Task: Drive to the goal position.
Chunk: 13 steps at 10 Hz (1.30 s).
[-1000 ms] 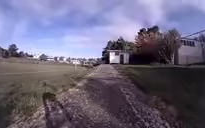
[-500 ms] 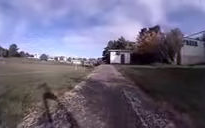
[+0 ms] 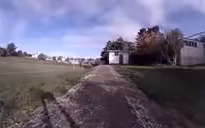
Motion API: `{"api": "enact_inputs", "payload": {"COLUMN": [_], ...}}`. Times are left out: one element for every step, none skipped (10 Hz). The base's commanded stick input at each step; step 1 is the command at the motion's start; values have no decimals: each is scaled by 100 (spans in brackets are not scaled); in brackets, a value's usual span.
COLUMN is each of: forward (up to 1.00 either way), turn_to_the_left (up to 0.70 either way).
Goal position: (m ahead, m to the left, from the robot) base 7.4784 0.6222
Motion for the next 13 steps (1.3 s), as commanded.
{"api": "enact_inputs", "payload": {"forward": [70,70,70,70,70,70,70,70,70,70,70,70,70], "turn_to_the_left": [-12,-12,-12,-12,-10,-7,0,0,0,0,0,0,0]}}
